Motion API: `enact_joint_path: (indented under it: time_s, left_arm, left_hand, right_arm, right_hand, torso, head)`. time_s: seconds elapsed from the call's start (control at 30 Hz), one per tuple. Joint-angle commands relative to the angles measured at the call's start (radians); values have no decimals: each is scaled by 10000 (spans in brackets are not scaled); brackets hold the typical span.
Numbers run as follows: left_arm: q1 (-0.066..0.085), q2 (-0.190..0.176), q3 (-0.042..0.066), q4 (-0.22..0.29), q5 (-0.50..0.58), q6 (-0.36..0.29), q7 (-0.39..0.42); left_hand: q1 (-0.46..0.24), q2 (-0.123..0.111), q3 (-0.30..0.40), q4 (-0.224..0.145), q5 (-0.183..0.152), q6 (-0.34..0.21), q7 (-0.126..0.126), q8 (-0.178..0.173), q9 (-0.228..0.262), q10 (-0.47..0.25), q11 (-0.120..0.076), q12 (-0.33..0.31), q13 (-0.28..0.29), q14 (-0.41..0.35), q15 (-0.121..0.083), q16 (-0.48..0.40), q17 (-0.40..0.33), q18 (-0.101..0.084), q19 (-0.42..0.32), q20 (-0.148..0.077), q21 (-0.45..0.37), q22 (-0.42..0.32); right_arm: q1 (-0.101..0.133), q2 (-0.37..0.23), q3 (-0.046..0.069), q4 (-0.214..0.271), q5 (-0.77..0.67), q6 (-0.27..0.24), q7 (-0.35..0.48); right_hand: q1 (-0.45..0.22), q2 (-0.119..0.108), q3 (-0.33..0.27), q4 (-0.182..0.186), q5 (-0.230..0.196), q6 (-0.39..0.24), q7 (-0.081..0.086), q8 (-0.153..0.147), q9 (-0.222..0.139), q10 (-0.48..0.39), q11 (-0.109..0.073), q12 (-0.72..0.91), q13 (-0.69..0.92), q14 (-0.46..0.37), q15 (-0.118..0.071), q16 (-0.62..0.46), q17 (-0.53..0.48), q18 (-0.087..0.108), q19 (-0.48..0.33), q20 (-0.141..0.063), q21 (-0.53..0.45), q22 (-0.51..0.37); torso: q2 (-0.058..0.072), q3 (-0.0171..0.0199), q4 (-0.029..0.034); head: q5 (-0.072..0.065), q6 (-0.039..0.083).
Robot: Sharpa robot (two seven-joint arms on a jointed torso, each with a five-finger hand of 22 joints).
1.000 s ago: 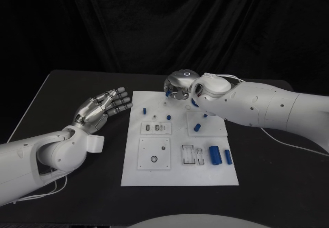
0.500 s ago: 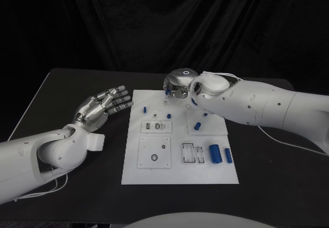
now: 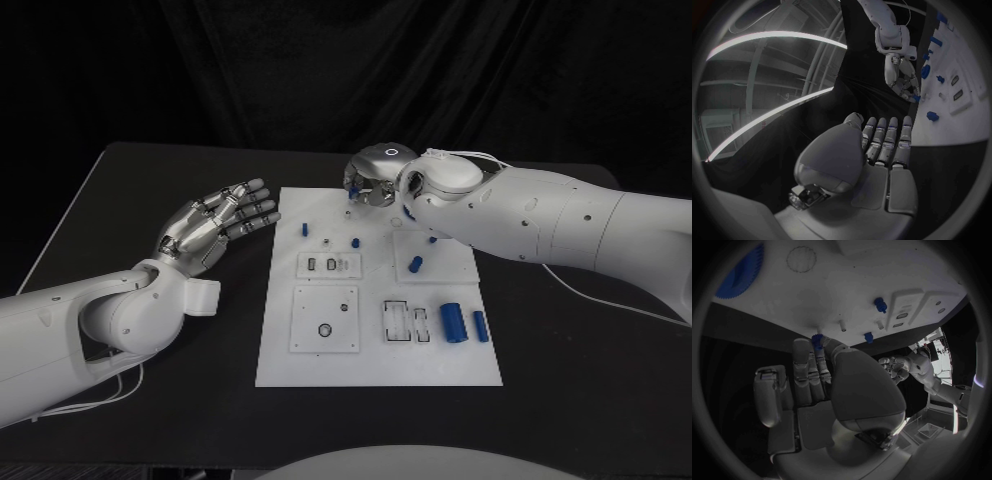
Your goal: Assemble the parts on the task board
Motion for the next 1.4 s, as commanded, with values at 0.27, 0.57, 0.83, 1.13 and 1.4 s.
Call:
enact_joint_path:
  time_s: [0.27, 0.57, 0.83, 1.13, 1.4]
  left_arm:
    - [19, 8, 6, 11, 77, 131, 1222]
    - [19, 2, 6, 1, 97, 121, 1190]
    - [18, 19, 6, -2, 123, 129, 1164]
    - [18, 21, 6, -19, 153, 148, 1135]
    - [17, 12, 6, -34, 163, 174, 1126]
  left_hand:
    - [94, -21, 70, 0, 33, 32, 93, -31, 3, -2, 97, 49, -8, -16, 88, 68, 16, -124, -69, -28, -42, -14]
    - [96, -19, 95, 1, 35, 29, 101, -33, 3, -3, 103, 53, -8, -17, 92, 75, 17, -128, -69, -29, -43, -15]
    - [98, -18, 113, 2, 36, 24, 106, -35, 2, -4, 109, 55, -8, -19, 96, 80, 17, -131, -71, -29, -44, -16]
    - [99, -23, 155, 5, 36, 24, 119, -37, 2, -8, 121, 61, -8, -22, 109, 92, 17, -140, -75, -29, -46, -19]
    - [99, -23, 155, 5, 36, 24, 119, -37, 2, -8, 121, 61, -8, -22, 109, 92, 17, -140, -75, -29, -46, -19]
  right_arm:
    - [-143, -90, -65, 162, -52, 449, -158]
    - [-156, -126, -66, 175, -52, 444, -175]
    - [-160, -108, -66, 122, -52, 497, -258]
    - [-160, -143, -66, -21, -52, 576, -526]
    - [-159, -374, -67, 137, -52, 18, -557]
  right_hand:
    - [-75, -23, -19, 52, -65, 3, -65, -44, 11, -44, -15, -19, 18, -100, 12, -57, -8, -39, 913, 79, -45, 2507]
    - [-77, -39, -29, 51, -76, -47, -68, -105, -3, -42, -12, 3, 45, -135, 14, -80, -53, -29, 884, 86, -61, 2479]
    - [-65, -24, -18, 50, -75, -87, -87, -169, -18, -84, -6, 8, 70, -208, 20, -137, -169, -5, 810, 94, -103, 2408]
    - [-141, -144, 4, 116, -51, -894, -169, -875, -326, -707, 153, -135, 131, -438, 126, -272, -458, 60, 603, 173, -231, 2213]
    - [-722, -426, -682, 394, -823, -4960, -998, -1948, -2239, -2402, 270, -596, 145, -660, 35, -420, -757, 169, 275, 113, -476, 1893]
  torso:
    - [0, 5, 1]
    - [-7, 4, -13]
    - [-10, 11, -10]
    - [-4, 5, 11]
    - [-5, 2, 3]
  head:
    - [0, 7]
    - [4, 11]
    - [0, 1]
    - [-39, 41]
    - [-18, 65]
